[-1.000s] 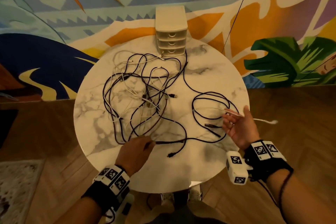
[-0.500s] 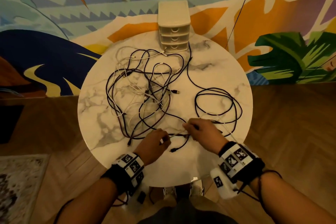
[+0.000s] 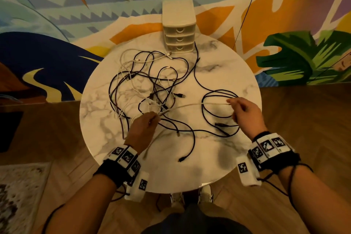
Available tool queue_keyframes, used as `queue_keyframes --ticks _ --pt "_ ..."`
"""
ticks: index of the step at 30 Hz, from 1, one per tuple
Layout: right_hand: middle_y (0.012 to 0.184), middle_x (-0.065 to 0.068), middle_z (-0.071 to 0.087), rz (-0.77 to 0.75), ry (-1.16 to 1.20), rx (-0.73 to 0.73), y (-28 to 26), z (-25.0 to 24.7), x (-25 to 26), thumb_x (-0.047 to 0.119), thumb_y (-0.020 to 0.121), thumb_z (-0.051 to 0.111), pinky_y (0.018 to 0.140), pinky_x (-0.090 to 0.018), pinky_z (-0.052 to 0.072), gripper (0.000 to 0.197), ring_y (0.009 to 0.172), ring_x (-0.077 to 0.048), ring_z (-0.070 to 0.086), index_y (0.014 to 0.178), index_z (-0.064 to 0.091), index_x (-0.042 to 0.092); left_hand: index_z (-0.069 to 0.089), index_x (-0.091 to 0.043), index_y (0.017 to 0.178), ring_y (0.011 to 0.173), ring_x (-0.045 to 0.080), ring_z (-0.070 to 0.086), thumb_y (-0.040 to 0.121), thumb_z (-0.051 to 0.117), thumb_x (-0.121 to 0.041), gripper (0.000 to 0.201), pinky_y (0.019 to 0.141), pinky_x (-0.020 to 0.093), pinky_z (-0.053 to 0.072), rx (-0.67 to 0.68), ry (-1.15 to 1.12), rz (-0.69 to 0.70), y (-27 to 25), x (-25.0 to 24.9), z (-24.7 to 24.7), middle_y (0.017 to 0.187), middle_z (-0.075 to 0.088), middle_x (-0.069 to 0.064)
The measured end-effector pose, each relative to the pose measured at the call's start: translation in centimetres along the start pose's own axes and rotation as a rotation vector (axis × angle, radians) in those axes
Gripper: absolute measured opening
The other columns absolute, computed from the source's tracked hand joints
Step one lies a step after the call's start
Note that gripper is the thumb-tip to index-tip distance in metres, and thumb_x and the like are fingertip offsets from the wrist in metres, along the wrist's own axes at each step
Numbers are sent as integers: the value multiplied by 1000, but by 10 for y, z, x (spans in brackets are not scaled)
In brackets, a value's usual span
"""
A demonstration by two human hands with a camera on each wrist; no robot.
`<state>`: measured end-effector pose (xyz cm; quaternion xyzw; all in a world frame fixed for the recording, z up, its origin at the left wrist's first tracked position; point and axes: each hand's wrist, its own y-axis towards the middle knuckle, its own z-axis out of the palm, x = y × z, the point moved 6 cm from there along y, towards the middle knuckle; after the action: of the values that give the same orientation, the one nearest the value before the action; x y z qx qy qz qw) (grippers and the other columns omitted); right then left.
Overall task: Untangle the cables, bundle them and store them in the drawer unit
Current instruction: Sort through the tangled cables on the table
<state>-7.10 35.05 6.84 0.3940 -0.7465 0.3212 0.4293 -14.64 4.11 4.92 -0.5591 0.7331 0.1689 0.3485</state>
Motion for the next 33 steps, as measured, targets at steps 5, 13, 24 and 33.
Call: queue_keyframes --ticks 5,13,24,33 --pt "100 0 52 -515 -387 63 -55 36 47 38 92 51 80 -26 38 33 91 -11 47 120 60 22 62 -22 98 76 10 54 97 44 -32 21 70 26 45 29 206 193 -44 -60 13 87 61 -8" --pt "53 10 46 -390 -324 432 -60 81 33 43 90 55 55 -25 36 39 53 -7 44 56 43 27 60 -19 96 76 6 46 97 45 -33 20 68 19 36 169 239 205 -46 -41 40 88 49 -11" --pt "58 10 47 -569 -386 209 -44 40 75 54 85 51 53 -34 43 38 57 -9 48 62 49 23 62 -10 108 97 22 55 99 40 -29 31 84 27 40 309 308 -58 -20 36 55 107 54 7" --pt "70 12 47 -614 -551 -17 -35 29 137 47 87 57 56 -26 31 28 64 -11 46 69 50 26 49 -14 130 126 20 43 101 32 -31 38 104 27 31 512 552 -149 -40 60 51 137 46 6"
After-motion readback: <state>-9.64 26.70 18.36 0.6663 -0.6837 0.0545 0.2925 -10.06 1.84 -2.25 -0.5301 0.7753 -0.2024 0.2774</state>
